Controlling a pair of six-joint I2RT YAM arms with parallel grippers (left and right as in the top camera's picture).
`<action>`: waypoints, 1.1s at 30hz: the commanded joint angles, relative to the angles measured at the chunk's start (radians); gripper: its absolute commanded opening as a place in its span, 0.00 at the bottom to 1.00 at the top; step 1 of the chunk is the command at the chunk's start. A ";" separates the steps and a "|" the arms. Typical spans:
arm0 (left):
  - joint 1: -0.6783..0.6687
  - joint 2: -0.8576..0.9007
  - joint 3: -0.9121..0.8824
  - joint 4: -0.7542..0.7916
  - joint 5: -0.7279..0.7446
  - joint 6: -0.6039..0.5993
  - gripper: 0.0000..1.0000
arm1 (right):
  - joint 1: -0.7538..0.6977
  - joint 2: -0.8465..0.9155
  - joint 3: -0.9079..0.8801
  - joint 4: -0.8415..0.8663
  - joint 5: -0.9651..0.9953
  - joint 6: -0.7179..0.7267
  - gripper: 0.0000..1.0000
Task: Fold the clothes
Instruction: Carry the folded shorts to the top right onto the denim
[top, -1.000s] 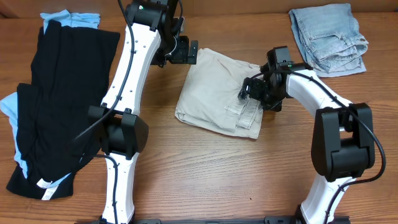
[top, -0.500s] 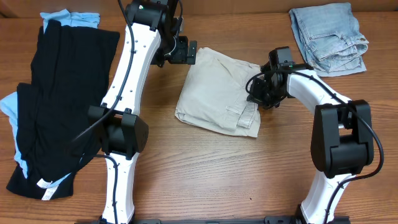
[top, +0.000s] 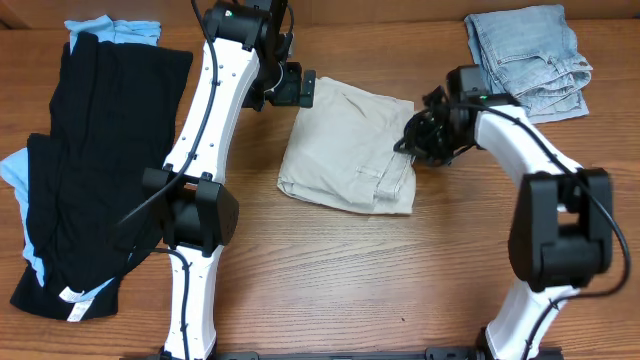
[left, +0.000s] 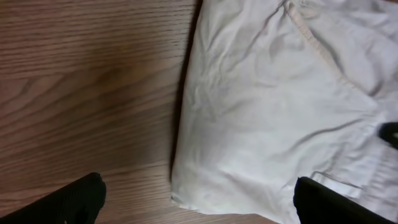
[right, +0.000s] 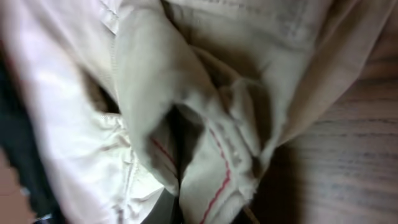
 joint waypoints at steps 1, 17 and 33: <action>-0.002 -0.026 -0.007 0.004 -0.016 0.019 1.00 | -0.043 -0.149 0.063 0.012 -0.102 -0.006 0.04; -0.002 -0.026 -0.007 0.011 -0.016 0.019 1.00 | -0.205 -0.198 0.087 0.255 -0.332 0.102 0.04; -0.002 -0.026 -0.007 0.013 -0.016 0.018 1.00 | -0.396 -0.193 0.151 0.811 -0.273 0.428 0.04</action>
